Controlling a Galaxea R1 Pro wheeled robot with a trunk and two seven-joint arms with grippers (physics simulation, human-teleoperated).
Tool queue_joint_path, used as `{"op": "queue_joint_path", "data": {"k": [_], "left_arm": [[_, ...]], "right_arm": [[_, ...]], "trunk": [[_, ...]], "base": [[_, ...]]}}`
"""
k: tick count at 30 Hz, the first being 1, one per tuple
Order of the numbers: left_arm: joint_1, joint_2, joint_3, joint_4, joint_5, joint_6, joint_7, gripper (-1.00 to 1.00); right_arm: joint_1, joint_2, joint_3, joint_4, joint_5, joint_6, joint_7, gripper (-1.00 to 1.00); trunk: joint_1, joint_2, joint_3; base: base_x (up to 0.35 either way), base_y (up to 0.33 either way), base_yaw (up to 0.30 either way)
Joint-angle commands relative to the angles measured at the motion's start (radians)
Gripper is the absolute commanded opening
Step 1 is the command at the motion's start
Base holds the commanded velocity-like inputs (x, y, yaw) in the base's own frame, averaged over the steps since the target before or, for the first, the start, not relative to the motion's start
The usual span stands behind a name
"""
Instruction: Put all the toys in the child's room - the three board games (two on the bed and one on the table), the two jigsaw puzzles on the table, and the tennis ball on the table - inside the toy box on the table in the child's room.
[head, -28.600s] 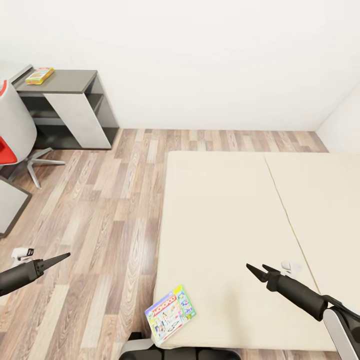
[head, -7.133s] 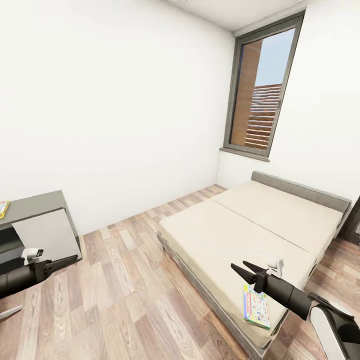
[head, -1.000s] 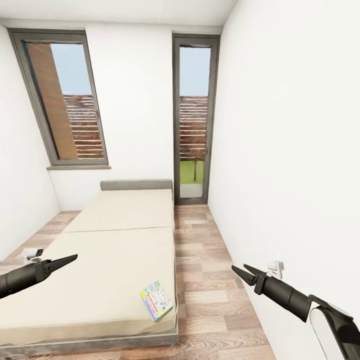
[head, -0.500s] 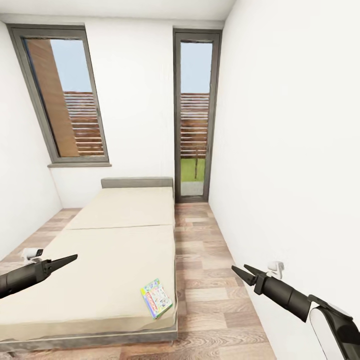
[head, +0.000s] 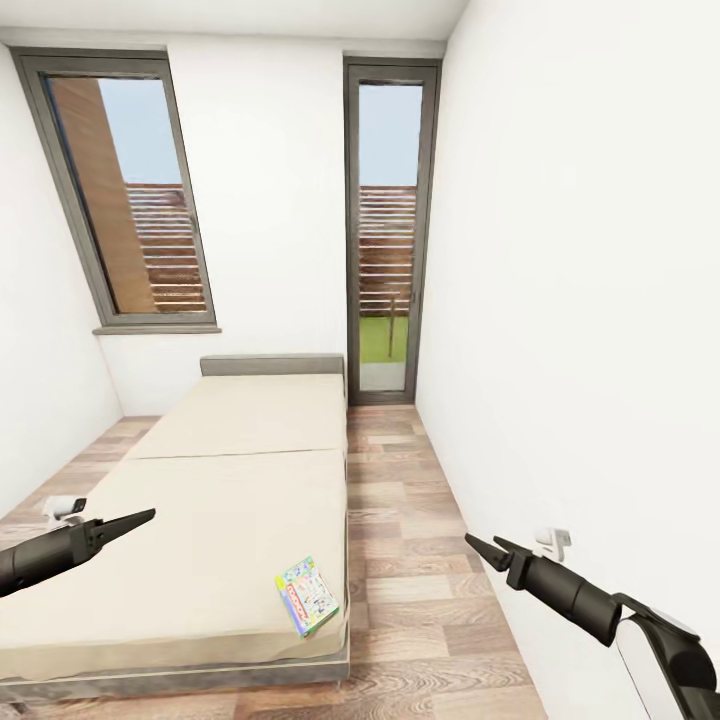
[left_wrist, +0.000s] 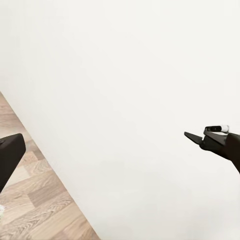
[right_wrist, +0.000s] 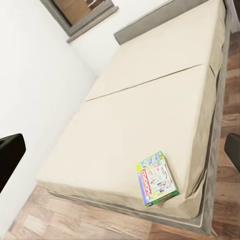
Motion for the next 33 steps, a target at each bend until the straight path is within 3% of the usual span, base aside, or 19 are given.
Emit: {"op": "queue_joint_path", "data": {"k": [1, 13, 21, 30, 33], "left_arm": [[0.0, 0.0, 0.0, 0.0, 0.0, 0.011, -0.003, 1.0], [0.0, -0.001, -0.009, 0.001, -0.003, 0.02, 0.006, 1.0], [-0.001, -0.012, -0.012, 0.001, -0.004, 0.025, 0.031, 1.0], [-0.007, -0.077, -0.016, 0.002, -0.002, 0.03, 0.169, 1.0], [-0.01, -0.109, -0.017, 0.003, -0.002, 0.037, 0.218, 1.0]], "right_arm": [[0.0, 0.0, -0.001, 0.002, -0.006, 0.007, 0.0, 1.0], [-0.001, 0.001, 0.002, 0.014, -0.002, 0.019, -0.008, 1.0], [-0.002, 0.001, 0.002, 0.073, 0.002, 0.019, -0.015, 1.0], [-0.008, 0.003, 0.003, 0.14, 0.001, 0.015, -0.085, 1.0], [-0.01, 0.019, 0.007, 0.148, 0.001, 0.01, -0.116, 1.0]], "trunk": [[0.0, -0.001, 0.0], [0.0, -0.001, 0.0], [0.0, -0.001, 0.0], [0.0, -0.001, 0.0], [0.004, -0.008, -0.004]], "base": [[0.0, -0.004, 0.0], [0.0, 0.0, 0.0], [0.0, 0.0, 0.0], [0.0, 0.0, 0.0], [0.0, 0.0, 0.0]]}}
